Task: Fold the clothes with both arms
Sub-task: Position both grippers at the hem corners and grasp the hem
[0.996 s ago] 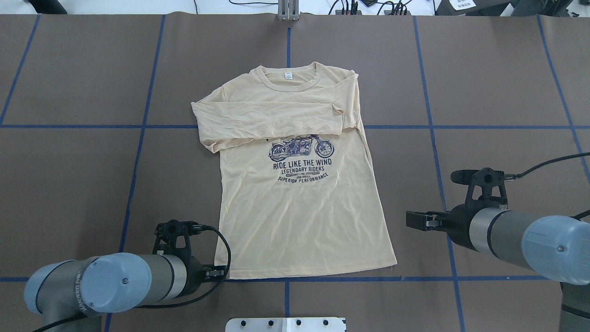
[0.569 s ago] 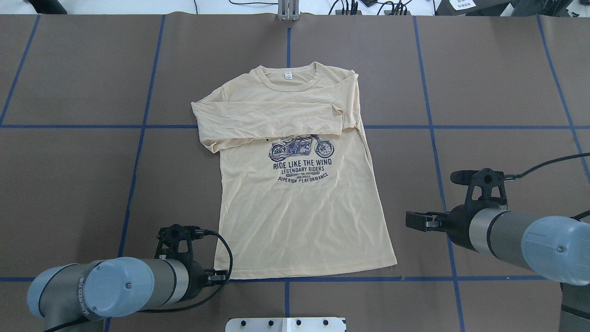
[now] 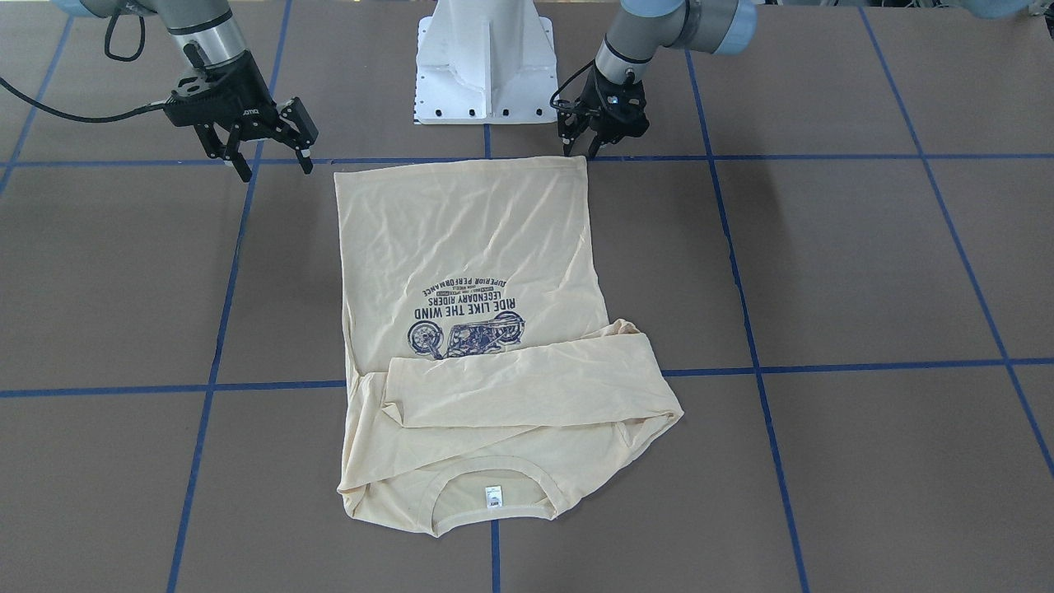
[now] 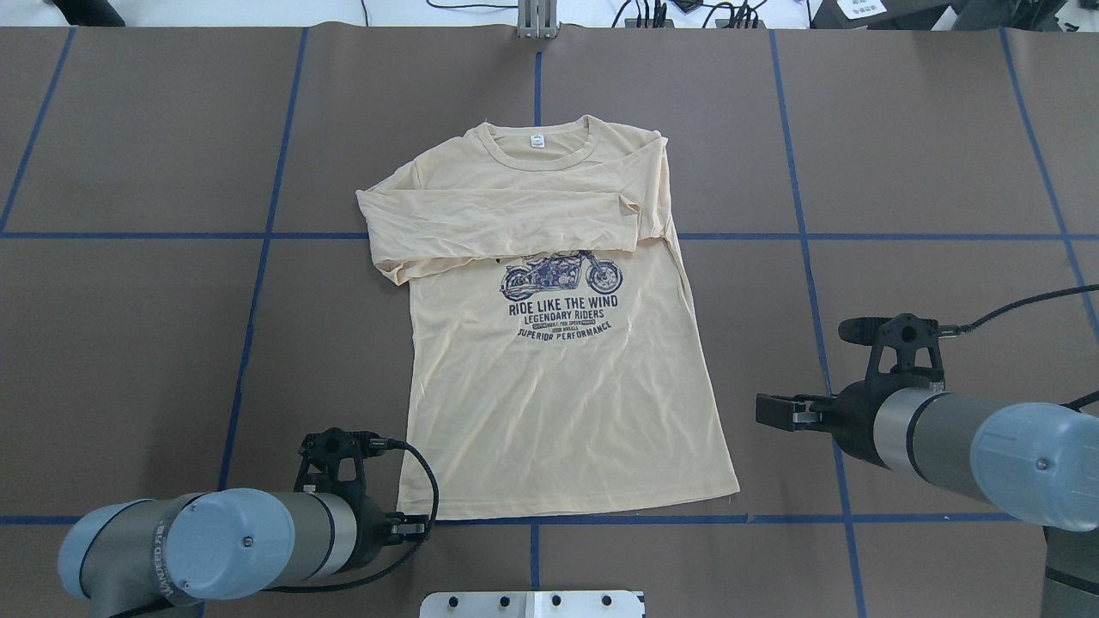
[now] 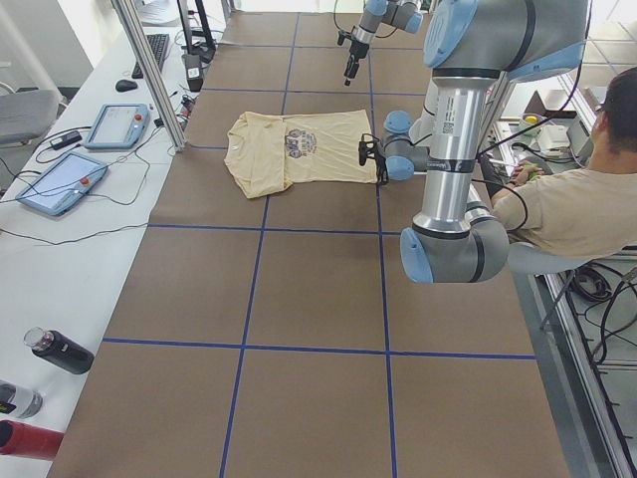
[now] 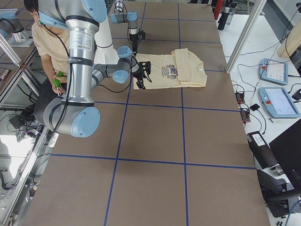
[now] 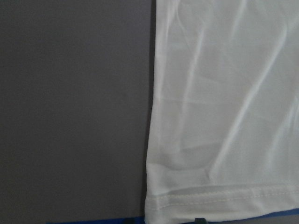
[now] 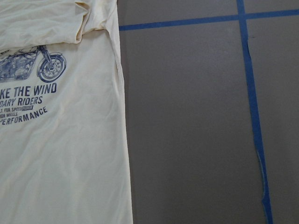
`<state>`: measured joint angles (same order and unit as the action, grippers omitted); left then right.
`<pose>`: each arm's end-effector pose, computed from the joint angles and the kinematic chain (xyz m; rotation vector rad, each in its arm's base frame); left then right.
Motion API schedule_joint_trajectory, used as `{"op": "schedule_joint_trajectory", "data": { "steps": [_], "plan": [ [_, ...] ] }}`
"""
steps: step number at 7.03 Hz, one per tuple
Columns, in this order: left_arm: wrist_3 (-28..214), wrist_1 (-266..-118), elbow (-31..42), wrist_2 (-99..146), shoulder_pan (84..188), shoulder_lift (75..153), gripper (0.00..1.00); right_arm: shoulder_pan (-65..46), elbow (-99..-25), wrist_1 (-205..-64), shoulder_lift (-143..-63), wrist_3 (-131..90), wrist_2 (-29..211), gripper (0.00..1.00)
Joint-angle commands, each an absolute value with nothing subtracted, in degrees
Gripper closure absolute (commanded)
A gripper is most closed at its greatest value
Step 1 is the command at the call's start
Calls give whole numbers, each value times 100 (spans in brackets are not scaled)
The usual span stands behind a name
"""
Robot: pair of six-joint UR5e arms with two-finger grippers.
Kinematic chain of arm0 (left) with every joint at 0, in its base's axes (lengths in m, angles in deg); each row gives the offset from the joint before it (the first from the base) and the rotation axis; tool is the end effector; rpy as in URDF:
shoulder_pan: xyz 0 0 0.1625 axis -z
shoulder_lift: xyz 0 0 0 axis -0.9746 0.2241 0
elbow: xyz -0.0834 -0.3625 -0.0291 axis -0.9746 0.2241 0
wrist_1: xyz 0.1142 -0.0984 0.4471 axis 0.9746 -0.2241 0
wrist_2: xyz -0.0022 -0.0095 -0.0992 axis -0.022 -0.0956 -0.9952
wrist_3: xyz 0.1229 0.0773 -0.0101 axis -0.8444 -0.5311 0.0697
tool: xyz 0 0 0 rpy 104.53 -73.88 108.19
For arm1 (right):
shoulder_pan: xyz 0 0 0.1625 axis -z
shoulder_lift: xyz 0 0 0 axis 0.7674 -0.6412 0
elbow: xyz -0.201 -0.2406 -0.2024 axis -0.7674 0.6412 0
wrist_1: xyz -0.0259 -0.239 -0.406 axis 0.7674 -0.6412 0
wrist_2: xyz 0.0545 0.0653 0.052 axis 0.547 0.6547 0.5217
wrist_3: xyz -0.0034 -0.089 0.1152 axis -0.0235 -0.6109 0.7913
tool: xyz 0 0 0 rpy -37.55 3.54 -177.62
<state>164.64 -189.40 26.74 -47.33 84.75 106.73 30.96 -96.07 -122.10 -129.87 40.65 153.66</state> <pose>0.6055 -0.2097 0.2616 0.0605 1.0200 -0.0406 -0.4462 -0.3080 0.3067 0.3296 -0.9148 0.1500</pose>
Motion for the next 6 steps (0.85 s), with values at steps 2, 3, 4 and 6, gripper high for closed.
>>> {"op": "schedule_joint_trajectory", "data": {
  "steps": [2,3,4,6],
  "plan": [
    [16429,-18934,2661,-4747,8470,10678,51,3105,-9607,-12210,-12979,4065,15366,0],
    [16420,-18925,2661,-4738,8478,10678,52,3105,-9607,-12210,-12979,4065,15366,0],
    [16412,-18917,2669,-4738,8505,10678,52,3105,-9607,-12210,-12979,4065,15349,0],
    [16385,-18890,2704,-4738,8610,10678,53,3114,-9607,-12210,-12979,4065,15340,0]
  ]
}}
